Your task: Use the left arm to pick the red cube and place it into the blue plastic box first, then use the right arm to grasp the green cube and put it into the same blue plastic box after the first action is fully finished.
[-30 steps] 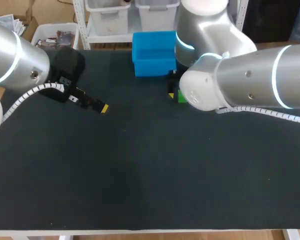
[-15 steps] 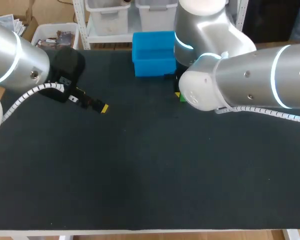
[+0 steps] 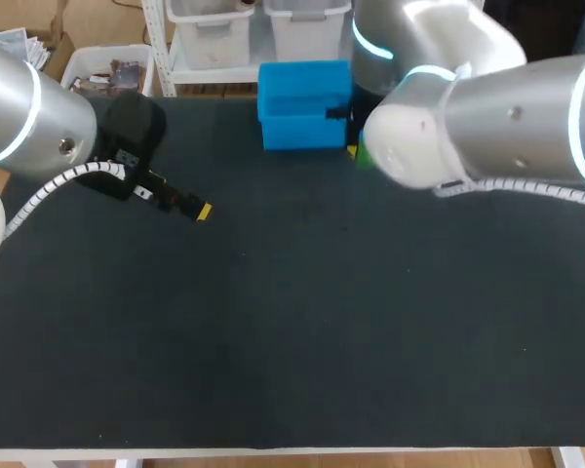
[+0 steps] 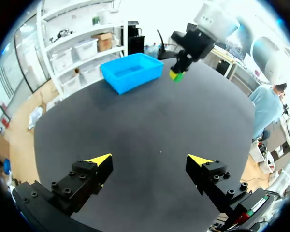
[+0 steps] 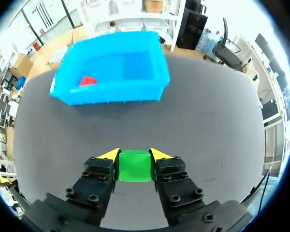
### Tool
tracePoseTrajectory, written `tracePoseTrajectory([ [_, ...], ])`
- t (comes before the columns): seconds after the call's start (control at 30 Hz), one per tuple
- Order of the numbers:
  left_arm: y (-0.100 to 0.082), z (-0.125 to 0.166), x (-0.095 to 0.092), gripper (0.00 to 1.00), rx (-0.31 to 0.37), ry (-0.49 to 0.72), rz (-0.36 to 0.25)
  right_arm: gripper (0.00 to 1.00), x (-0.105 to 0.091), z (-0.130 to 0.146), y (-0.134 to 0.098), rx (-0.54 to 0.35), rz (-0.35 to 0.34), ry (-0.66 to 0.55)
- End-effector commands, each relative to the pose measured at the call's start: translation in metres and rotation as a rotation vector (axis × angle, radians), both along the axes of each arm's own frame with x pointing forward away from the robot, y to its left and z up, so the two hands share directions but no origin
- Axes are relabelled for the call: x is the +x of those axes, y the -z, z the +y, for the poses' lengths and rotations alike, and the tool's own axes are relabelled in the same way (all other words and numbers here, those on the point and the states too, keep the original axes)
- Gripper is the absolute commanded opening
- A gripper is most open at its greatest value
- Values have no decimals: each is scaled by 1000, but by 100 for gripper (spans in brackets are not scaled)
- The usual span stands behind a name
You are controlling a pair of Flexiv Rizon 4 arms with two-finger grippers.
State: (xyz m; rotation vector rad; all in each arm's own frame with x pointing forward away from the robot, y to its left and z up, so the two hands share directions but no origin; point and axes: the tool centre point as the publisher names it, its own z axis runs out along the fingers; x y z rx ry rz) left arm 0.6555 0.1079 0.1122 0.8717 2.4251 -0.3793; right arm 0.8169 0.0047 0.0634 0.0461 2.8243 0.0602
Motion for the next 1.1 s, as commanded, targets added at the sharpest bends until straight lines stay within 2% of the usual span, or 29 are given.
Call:
tracePoseTrajectory([
  [0.03,1,0,1,100,-2,2,0,0,-21,-6,-45,-3,-72,-4],
  [0.27,1,0,1,100,-2,2,0,0,-21,-5,-62,5,-110,-17],
  [0.47,1,0,1,100,-2,2,0,0,-18,-1,-77,6,-233,-45],
  [0.73,1,0,1,100,-2,2,0,0,-11,2,-80,38,-338,-55],
  [0.87,1,0,1,100,-2,2,0,0,-8,1,-80,52,-369,-48],
  [1.1,1,0,1,100,-2,2,0,0,-1,-1,-79,70,-380,-47],
])
